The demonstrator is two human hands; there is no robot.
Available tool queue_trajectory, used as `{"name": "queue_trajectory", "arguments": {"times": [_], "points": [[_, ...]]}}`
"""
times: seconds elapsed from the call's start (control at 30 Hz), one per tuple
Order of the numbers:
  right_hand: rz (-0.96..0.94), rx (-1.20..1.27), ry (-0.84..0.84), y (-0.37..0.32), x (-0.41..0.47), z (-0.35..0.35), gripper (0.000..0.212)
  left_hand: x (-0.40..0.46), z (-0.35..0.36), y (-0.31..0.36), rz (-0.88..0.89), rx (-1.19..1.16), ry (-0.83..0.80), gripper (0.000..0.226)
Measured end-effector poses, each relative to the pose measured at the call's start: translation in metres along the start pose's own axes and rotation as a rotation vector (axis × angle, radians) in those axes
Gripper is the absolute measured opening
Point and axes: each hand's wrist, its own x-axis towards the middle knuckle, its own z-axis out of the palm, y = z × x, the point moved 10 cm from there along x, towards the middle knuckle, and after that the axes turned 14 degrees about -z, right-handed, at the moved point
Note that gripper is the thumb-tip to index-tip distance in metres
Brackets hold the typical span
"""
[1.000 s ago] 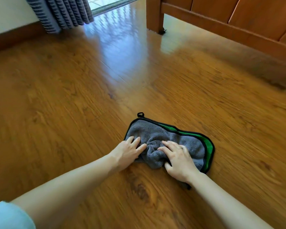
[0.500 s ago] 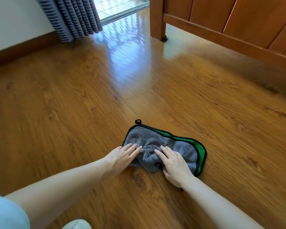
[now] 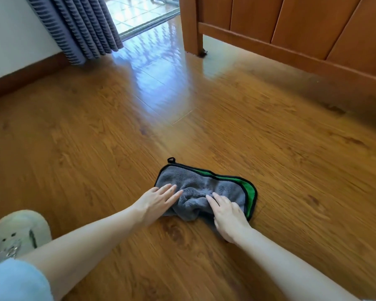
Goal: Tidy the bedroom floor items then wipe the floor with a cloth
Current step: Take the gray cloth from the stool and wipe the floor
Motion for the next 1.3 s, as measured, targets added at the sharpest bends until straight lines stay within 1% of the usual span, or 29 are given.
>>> {"name": "queue_trajectory", "arguments": {"times": [0.07,0.13,0.23,0.3,0.37,0.43,0.5,0.57,0.6,0.63,0.67,0.7,0.73,0.77,0.8,0.83,0.9,0.97,1.0,1.07,1.17,1.3], "points": [[0.01,-0.032,-0.017,0.001,0.005,0.003,0.063,0.014,0.007,-0.002,-0.025,0.016,0.024,0.082],[0.019,-0.064,0.019,0.005,0.012,0.001,0.058,0.026,0.012,-0.008,-0.017,-0.016,0.086,0.083],[0.026,-0.108,0.043,0.011,0.019,0.001,0.05,0.033,0.017,-0.013,0.078,-0.112,0.202,0.083],[0.02,-0.117,0.037,0.011,0.024,0.003,0.046,0.036,0.019,-0.015,0.108,-0.212,0.268,0.073],[-0.035,-0.107,0.027,0.003,0.03,0.005,0.042,0.037,0.022,-0.012,0.147,-0.26,0.292,0.06],[-0.085,-0.067,0.007,-0.003,0.033,0.008,0.04,0.042,0.026,-0.01,0.183,-0.284,0.29,0.056],[-0.132,-0.031,-0.033,-0.008,0.038,0.011,0.031,0.051,0.035,-0.013,0.233,-0.263,0.248,0.063],[-0.179,0.003,-0.034,-0.014,0.046,0.012,0.015,0.061,0.039,-0.022,0.283,-0.198,0.205,0.069],[-0.186,0.005,-0.019,-0.015,0.054,0.013,0.016,0.066,0.038,-0.028,0.307,-0.158,0.184,0.071],[-0.157,0.016,0.02,-0.016,0.061,0.012,0.02,0.072,0.04,-0.034,0.344,-0.125,0.15,0.072],[-0.085,0.084,0.069,-0.014,0.068,0.01,0.021,0.079,0.04,-0.042,0.37,-0.104,0.123,0.071],[-0.024,0.099,0.106,-0.016,0.076,0.002,0.017,0.086,0.039,-0.051,0.394,-0.071,0.122,0.069],[-0.03,0.054,0.115,-0.022,0.085,0.002,0.012,0.094,0.036,-0.062,0.406,-0.049,0.132,0.067],[-0.032,0.046,0.145,-0.029,0.094,0.001,0.016,0.104,0.033,-0.074,0.417,-0.023,0.141,0.066],[-0.021,0.039,0.135,-0.036,0.104,-0.002,0.025,0.112,0.032,-0.085,0.432,0.015,0.135,0.068],[0.032,0.061,0.133,-0.036,0.115,-0.003,0.033,0.12,0.032,-0.096,0.442,0.051,0.117,0.07],[0.096,0.052,0.189,-0.036,0.141,-0.013,0.044,0.132,0.031,-0.118,0.451,0.087,0.091,0.072],[0.117,0.009,0.27,-0.043,0.161,-0.025,0.046,0.142,0.033,-0.137,0.454,0.112,0.082,0.07],[0.108,-0.015,0.302,-0.048,0.17,-0.028,0.044,0.145,0.035,-0.145,0.462,0.126,0.075,0.069],[0.077,-0.006,0.3,-0.063,0.185,-0.028,0.043,0.15,0.046,-0.161,0.488,0.141,0.045,0.067],[0.024,-0.023,0.236,-0.086,0.2,-0.023,0.052,0.148,0.056,-0.177,0.566,0.167,0.03,0.062],[0.004,-0.066,0.275,-0.103,0.217,-0.024,0.059,0.144,0.065,-0.196,0.671,0.179,0.024,0.064]]}}
